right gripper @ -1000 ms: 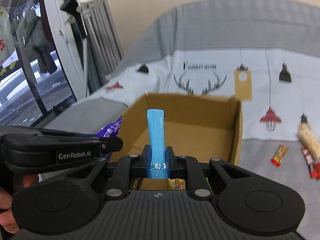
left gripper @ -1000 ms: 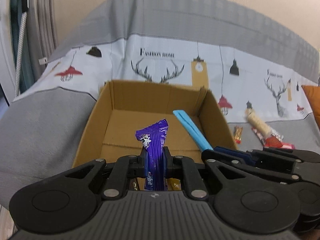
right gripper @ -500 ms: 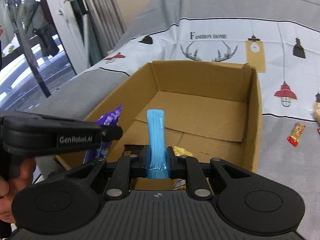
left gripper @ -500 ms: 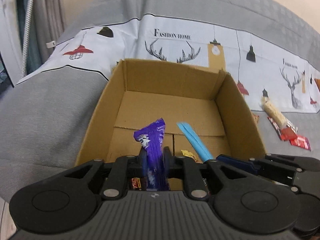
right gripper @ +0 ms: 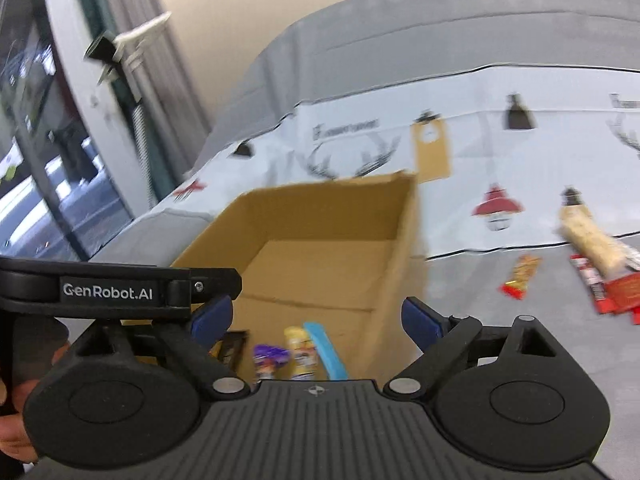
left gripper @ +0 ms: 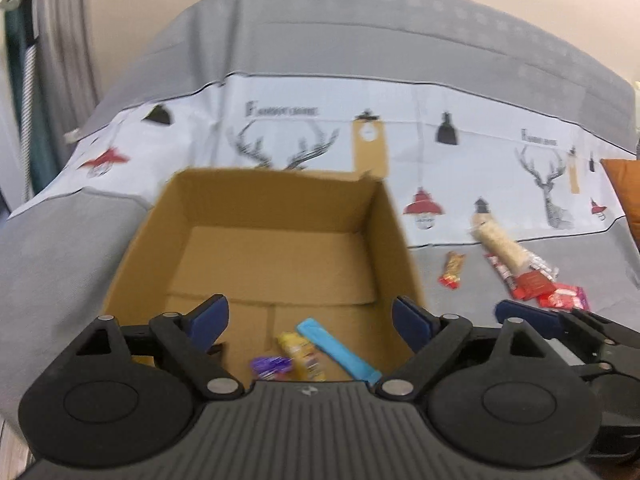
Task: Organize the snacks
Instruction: 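Open both tools to release the snacks into the box and withdraw, then grasp the small red-gold candy with left tool while right tool grasps Nescafe stick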
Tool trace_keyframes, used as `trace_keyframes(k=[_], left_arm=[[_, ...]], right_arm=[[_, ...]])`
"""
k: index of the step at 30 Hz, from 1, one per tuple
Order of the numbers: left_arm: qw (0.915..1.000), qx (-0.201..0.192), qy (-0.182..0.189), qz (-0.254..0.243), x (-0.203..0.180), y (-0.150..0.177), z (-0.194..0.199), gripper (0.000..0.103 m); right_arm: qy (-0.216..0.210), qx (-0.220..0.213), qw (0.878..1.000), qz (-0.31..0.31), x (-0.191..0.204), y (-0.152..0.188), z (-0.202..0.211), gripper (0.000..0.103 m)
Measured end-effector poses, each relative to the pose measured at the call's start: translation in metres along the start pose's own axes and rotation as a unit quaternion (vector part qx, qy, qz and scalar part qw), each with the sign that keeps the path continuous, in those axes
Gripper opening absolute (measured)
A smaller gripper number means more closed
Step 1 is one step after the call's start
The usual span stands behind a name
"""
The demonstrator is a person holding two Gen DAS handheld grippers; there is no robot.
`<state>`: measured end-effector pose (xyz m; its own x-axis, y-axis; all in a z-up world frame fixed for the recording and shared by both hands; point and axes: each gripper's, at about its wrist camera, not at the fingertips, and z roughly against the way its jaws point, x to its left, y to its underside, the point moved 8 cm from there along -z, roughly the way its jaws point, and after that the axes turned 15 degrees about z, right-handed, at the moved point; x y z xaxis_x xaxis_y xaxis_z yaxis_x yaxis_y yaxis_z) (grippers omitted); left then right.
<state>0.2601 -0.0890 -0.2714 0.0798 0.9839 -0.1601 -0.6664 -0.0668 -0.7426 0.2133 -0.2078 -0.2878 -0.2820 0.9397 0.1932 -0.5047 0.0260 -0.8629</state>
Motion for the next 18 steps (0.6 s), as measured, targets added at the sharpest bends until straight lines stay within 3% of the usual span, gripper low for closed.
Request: trace_keyframes(k=[9,13,14,16,18], left_arm=[[0.9983,0.011,0.04,-0.041,-0.098,0.008,-0.055,0.092],[0.9959,0.027,0.045,-0.073,-0.139,0.019,-0.095,0.092],[0.9954,0.032,0.04,-0.08,-0.147,0.022,-0.107,0.092],[0.9939,0.05,0.037,-0.091,-0.162,0.027,-0.131,0.085],[0.9915,0.075,0.036,-0.101,-0.172,0.034,-0.156,0.072]], right_arm=[[0.111,-0.013,0.994,0.014,-0.129,0.018,0.033,0.093],[0.129,-0.012,0.992,0.011,-0.175,0.03,0.033,0.089],[0.126,-0.008,0.992,0.003,-0.184,0.033,0.029,0.083],[0.127,0.007,0.992,-0.007,-0.204,0.041,0.017,0.026],[0.152,0.032,0.988,-0.01,-0.223,0.048,0.003,0.02]])
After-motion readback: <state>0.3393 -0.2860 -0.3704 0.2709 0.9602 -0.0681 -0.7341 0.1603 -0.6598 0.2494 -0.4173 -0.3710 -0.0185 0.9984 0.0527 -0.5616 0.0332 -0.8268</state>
